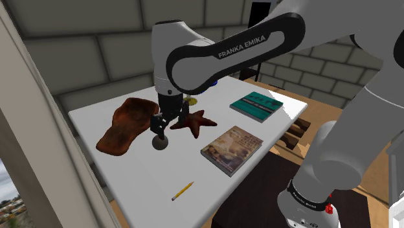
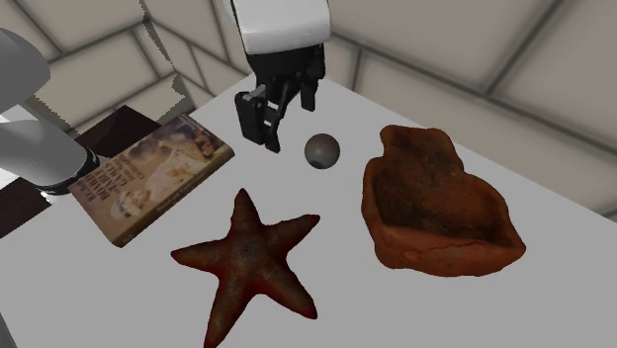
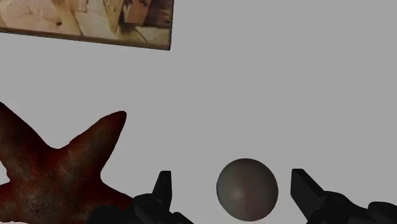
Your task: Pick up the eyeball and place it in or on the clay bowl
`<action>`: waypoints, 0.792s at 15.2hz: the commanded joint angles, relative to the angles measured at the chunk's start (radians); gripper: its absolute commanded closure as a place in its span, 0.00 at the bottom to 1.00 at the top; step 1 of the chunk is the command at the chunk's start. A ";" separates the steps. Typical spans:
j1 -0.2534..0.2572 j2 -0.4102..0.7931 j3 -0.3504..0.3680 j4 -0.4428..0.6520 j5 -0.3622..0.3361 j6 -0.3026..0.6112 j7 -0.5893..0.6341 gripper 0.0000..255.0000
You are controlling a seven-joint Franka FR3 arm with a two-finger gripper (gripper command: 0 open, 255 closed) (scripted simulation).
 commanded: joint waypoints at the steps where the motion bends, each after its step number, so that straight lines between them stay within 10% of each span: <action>1: -0.001 0.087 0.023 0.061 -0.048 0.029 0.062 0.00; 12: 0.008 0.186 0.033 0.046 -0.107 0.138 0.119 0.00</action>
